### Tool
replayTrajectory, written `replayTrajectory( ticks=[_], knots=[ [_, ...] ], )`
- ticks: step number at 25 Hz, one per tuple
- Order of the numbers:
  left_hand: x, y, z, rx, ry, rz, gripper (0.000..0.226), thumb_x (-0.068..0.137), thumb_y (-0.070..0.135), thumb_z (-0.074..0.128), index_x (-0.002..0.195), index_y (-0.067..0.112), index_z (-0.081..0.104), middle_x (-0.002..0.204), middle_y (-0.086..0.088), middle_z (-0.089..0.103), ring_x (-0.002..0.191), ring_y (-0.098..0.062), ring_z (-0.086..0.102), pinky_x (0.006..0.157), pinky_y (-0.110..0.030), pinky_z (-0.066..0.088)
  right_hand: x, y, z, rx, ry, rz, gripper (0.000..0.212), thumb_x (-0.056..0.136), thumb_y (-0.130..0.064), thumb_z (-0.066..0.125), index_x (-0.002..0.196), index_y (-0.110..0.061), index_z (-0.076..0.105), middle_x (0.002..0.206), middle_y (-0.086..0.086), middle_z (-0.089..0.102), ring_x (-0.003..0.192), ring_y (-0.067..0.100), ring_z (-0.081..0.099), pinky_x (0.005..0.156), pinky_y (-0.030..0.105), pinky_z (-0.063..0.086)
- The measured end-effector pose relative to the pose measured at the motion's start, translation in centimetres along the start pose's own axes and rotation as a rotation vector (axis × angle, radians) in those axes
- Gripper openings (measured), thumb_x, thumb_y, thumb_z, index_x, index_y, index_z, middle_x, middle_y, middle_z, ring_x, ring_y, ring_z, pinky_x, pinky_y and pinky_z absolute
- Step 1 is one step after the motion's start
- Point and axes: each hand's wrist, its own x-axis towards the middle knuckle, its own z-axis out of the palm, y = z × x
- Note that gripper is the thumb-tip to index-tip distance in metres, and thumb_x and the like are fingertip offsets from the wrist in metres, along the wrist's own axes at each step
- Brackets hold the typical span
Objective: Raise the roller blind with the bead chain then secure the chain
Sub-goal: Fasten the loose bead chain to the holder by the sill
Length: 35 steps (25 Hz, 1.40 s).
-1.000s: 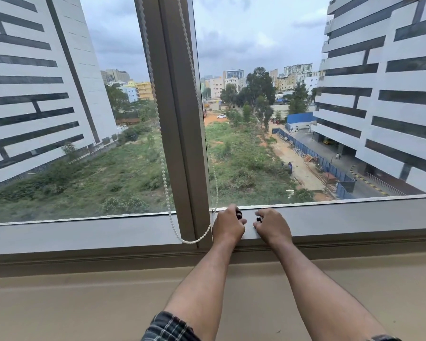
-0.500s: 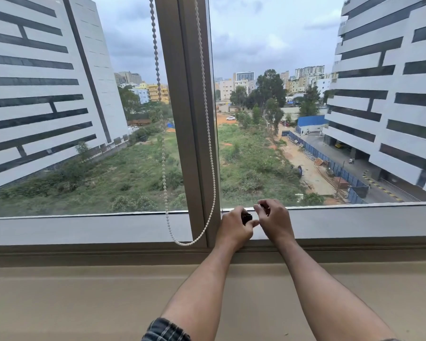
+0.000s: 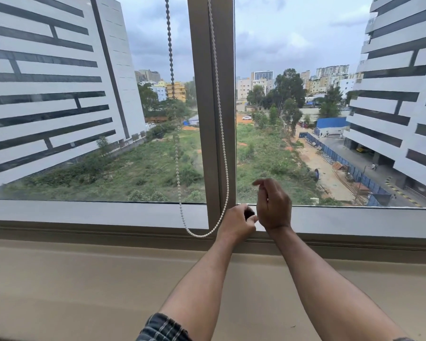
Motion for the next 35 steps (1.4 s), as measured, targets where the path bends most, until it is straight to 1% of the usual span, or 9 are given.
replayTrajectory(
  ticks=[5,7,12,15,17,22,25,29,35],
  knots=[
    [-2.6,0.1,-2.2,0.037,-0.039,0.004,0.017,0.068,0.020,0.061,0.058,0.023,0.048,0.046,0.012,0.053,0.049,-0.005,0.051,0.046,-0.014,0.033,0.6,-4.9,-0.1,0.117,-0.015,-0.271,0.025,0.105,-0.017,0.045,0.103,-0.007,0.067,0.086,0.007,0.066,0.074,0.026,0.061,0.058,0.037,0.048],
    [-3.6,0.3,-3.2,-0.032,-0.094,-0.019,0.009,0.061,0.017,0.056,0.062,0.025,0.051,0.053,0.010,0.056,0.052,-0.012,0.058,0.047,-0.020,0.040,0.5,-6.7,0.0,0.172,-0.082,-0.391,0.036,0.108,-0.028,0.046,0.103,-0.004,0.071,0.084,0.006,0.061,0.071,0.023,0.057,0.059,0.034,0.046],
    [-6.2,-1.3,-5.3,-0.123,-0.263,-0.091,0.021,0.057,0.023,0.066,0.076,0.025,0.057,0.063,0.011,0.058,0.048,0.012,0.054,0.047,-0.007,0.042,-0.7,-10.4,0.7,0.200,-0.234,-0.539,0.042,0.101,-0.042,0.061,0.106,-0.003,0.074,0.075,0.004,0.057,0.066,0.019,0.053,0.062,0.024,0.036],
    [-6.7,-2.5,-6.7,-0.190,-0.320,-0.113,0.049,0.052,0.033,0.081,0.090,0.004,0.072,0.078,0.003,0.071,0.070,-0.003,0.066,0.067,-0.014,0.052,-1.6,-10.9,1.3,0.164,-0.280,-0.517,0.028,0.097,-0.034,0.068,0.106,-0.008,0.074,0.078,0.001,0.062,0.070,0.017,0.058,0.055,0.027,0.044],
    [-7.0,-2.9,-8.0,-0.208,-0.331,-0.077,0.053,0.060,0.026,0.087,0.106,0.005,0.070,0.092,-0.001,0.072,0.084,-0.010,0.067,0.074,-0.021,0.056,-2.0,-10.9,1.5,0.151,-0.295,-0.508,0.020,0.098,-0.028,0.067,0.104,-0.010,0.074,0.082,0.000,0.065,0.073,0.016,0.059,0.052,0.030,0.047],
    [-7.0,-3.5,-11.6,-0.321,-0.290,-0.173,0.013,0.072,0.020,0.088,0.071,0.023,0.076,0.065,-0.001,0.055,0.056,-0.014,0.047,0.048,-0.022,0.035,-2.0,-10.8,1.8,0.193,-0.329,-0.351,0.019,0.099,-0.024,0.065,0.100,-0.008,0.075,0.087,0.003,0.070,0.068,0.025,0.067,0.049,0.041,0.055],
    [-7.2,-3.9,-13.5,-0.451,-0.283,-0.164,0.006,0.077,0.026,0.084,0.082,0.024,0.081,0.070,-0.007,0.060,0.062,-0.022,0.050,0.053,-0.024,0.035,-2.1,-10.2,1.9,0.207,-0.328,-0.261,0.012,0.098,-0.014,0.068,0.098,-0.003,0.073,0.089,0.008,0.072,0.071,0.031,0.069,0.056,0.046,0.057],
    [-7.2,-5.0,-15.4,-0.699,-0.259,-0.215,0.025,0.087,0.025,0.080,0.110,0.017,0.080,0.085,-0.006,0.066,0.072,-0.022,0.063,0.074,-0.033,0.052,-2.6,-9.1,1.8,0.253,-0.300,-0.121,0.008,0.098,-0.007,0.067,0.098,-0.001,0.072,0.097,0.010,0.076,0.083,0.030,0.074,0.066,0.047,0.059],
    [-6.6,-5.5,-16.3,-0.850,-0.125,-0.195,0.040,0.068,0.017,0.092,0.105,0.007,0.080,0.080,-0.007,0.071,0.071,-0.024,0.070,0.079,-0.039,0.061,-3.1,-8.5,2.1,0.209,-0.394,-0.066,0.013,0.101,-0.013,0.064,0.100,-0.003,0.071,0.098,0.010,0.076,0.082,0.034,0.071,0.067,0.051,0.057]
  ],
)
